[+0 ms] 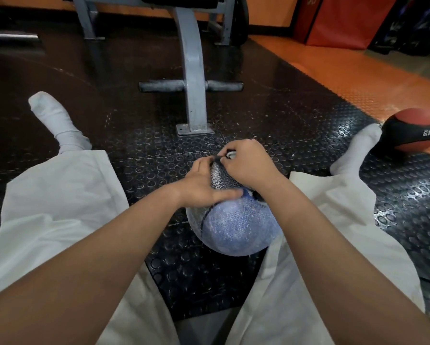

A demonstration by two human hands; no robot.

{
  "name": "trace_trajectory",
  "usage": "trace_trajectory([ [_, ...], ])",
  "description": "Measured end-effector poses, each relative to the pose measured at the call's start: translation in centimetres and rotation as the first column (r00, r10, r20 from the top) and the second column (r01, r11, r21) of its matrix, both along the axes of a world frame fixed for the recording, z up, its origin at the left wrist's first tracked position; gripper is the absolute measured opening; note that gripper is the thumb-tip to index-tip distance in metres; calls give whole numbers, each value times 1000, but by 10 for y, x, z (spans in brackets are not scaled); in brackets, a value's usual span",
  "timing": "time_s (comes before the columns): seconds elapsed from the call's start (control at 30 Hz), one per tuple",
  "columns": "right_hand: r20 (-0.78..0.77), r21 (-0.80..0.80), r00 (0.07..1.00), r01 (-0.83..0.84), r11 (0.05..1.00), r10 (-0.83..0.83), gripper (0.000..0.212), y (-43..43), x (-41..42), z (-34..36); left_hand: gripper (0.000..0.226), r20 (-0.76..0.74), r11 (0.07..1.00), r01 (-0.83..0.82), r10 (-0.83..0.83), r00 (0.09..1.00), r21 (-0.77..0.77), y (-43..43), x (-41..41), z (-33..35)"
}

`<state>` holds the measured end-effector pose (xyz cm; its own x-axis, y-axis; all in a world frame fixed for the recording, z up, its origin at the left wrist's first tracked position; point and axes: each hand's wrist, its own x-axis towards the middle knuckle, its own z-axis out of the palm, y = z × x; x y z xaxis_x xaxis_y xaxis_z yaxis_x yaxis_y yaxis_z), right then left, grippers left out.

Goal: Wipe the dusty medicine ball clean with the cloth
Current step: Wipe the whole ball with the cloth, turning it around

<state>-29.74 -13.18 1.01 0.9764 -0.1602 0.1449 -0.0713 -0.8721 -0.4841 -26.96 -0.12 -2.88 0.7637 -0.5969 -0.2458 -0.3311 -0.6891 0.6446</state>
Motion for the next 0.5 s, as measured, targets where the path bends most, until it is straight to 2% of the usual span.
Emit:
trace_trajectory([
  [0.07,23,2,1000,13,1000,-13,11,0,-11,-2,111,-20,994,-58,56,998,-88,-1,-1,-4],
  [0.17,62,43,996,62,997,-65,10,-12,-33,6,112,-61,977,-104,94,994,-188,-1,-5,-9],
  [0.23,58,52,995,81,995,-84,9,-18,-36,11,112,-47,974,-110,102,994,-198,-2,-5,-10],
  [0.5,-43,-120,999,-9,993,4,12,-4,12,5,115,-40,978,-105,99,994,-181,-4,-4,-9],
])
